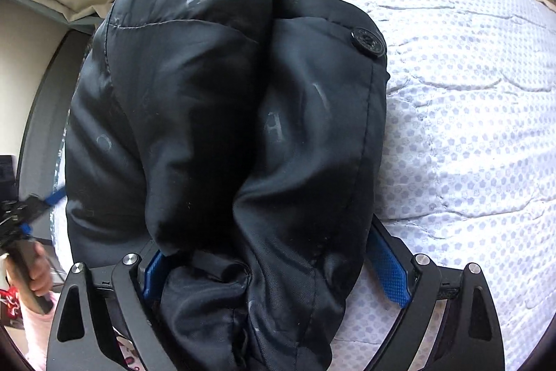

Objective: Fold large clothes

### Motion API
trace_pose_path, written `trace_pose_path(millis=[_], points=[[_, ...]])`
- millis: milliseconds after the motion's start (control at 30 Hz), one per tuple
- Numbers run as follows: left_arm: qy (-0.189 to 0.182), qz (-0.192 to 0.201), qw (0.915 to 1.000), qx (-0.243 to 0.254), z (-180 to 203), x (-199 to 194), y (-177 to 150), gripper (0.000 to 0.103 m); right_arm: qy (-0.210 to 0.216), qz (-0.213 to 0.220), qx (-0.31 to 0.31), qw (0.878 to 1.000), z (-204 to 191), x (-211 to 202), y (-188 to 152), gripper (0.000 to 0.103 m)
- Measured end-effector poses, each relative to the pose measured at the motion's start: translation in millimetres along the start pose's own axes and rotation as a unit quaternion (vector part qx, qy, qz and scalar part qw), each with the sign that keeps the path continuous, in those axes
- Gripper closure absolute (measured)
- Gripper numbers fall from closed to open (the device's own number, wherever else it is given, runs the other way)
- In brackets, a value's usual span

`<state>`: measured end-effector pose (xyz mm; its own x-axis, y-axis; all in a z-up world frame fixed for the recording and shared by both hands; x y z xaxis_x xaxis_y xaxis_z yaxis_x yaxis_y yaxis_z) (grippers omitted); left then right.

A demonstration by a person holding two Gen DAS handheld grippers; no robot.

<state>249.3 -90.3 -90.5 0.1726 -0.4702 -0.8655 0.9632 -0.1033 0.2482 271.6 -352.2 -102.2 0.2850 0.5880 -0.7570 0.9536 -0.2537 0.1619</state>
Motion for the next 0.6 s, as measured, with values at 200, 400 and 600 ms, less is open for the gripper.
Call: trace_pose_path(millis=[200, 400, 600], points=[[-0.032, -0.011, 0.9992, 0.021, 20, 19, -8, 0.003, 0.022, 0.004, 0.003, 1.000, 13, -11, -4, 0.010], [-0.044, -0.016, 0.9988, 0.010, 23, 45, -9, 0.000, 0.053, 0.013, 0.015, 0.998, 25, -18, -10, 0.012], [-0.059, -0.002, 0.9982, -0.005, 26, 51, -5, 0.002, 0.106, 0.018, 0.037, 0.993, 34, -21, -12, 0.032]])
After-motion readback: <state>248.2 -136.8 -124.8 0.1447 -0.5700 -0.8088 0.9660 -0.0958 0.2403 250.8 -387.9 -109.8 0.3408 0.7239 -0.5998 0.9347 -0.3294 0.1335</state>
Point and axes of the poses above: each gripper's, at about its wrist camera, not at the fingertips, and x roughly the way its jaws point, z to its right, y to its top, the point moved 7 cm from there along x, roughly the way its jaws point, and after that the axes turned 14 degrees about y, right-handed, at the moved point
